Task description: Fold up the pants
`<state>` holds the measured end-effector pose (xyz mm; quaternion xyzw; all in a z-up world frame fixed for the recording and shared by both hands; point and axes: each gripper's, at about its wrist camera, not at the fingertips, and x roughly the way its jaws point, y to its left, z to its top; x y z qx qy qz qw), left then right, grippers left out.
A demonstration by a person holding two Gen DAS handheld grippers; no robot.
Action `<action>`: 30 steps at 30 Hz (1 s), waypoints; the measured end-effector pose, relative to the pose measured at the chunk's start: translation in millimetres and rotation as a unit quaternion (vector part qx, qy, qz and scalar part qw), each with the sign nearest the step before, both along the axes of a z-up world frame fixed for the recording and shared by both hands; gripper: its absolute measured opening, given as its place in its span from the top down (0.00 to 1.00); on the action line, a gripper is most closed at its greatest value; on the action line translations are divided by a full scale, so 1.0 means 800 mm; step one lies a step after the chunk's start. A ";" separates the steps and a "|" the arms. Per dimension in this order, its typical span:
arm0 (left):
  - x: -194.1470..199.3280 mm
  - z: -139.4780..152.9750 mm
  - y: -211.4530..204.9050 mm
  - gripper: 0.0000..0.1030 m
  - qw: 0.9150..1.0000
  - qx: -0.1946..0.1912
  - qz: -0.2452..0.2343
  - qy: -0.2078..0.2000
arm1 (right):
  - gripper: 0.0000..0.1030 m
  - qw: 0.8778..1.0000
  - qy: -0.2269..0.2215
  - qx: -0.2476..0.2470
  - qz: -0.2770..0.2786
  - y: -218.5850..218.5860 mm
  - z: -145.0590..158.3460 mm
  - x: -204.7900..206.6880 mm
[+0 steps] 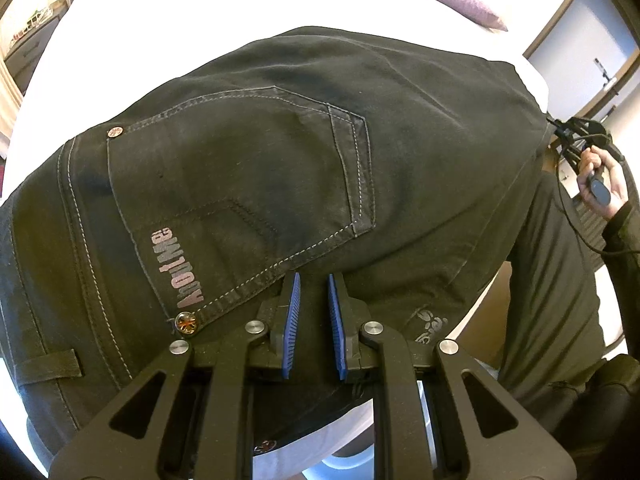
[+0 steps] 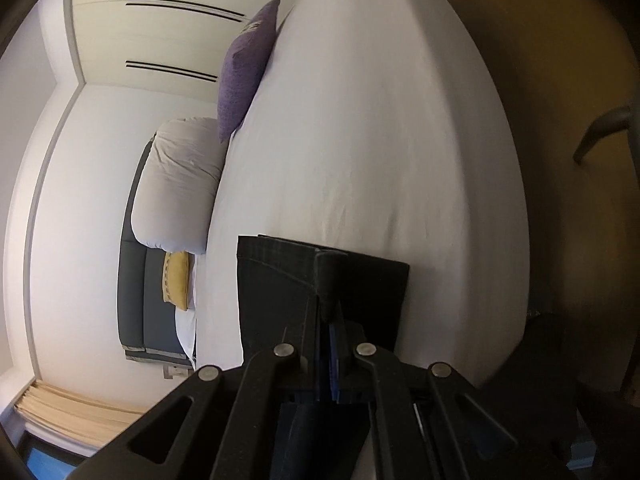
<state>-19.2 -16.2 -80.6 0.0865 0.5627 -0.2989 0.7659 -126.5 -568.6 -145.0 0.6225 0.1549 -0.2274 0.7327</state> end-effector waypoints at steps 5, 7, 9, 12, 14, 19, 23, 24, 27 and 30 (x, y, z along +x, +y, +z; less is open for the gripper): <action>-0.003 0.001 -0.005 0.86 1.000 0.004 0.008 -0.005 | 0.95 0.992 0.095 -0.060 0.047 0.005 0.016 0.040; -0.004 0.002 -0.007 0.86 1.000 0.005 0.009 -0.007 | 0.95 0.985 0.136 -0.090 0.064 0.010 0.020 0.050; -0.005 0.002 -0.006 0.86 1.000 0.006 0.007 -0.009 | 0.95 0.975 0.172 -0.116 0.077 0.014 0.026 0.057; -0.005 0.002 -0.006 0.86 1.000 0.004 0.006 -0.009 | 0.96 0.956 0.226 -0.161 0.096 0.026 0.036 0.073; -0.005 0.002 -0.006 0.86 1.000 0.003 0.007 -0.010 | 0.96 0.946 0.248 -0.180 0.104 0.030 0.040 0.081; -0.006 0.001 -0.001 0.86 1.000 -0.003 0.012 -0.012 | 0.96 0.939 0.267 -0.186 0.109 0.031 0.037 0.092; -0.006 0.002 0.001 0.86 1.000 -0.001 0.011 -0.013 | 0.96 0.928 0.291 -0.203 0.114 0.039 0.047 0.104; -0.006 0.004 0.001 0.86 1.000 0.000 0.011 -0.014 | 0.96 0.925 0.298 -0.207 0.115 0.042 0.049 0.109; -0.007 0.007 0.000 0.86 1.000 0.002 0.012 -0.015 | 0.86 0.912 0.328 -0.218 0.115 0.042 0.052 0.101; -0.008 0.010 0.001 0.86 1.000 0.000 0.014 -0.013 | 0.62 0.891 0.376 -0.235 0.095 0.040 0.059 0.090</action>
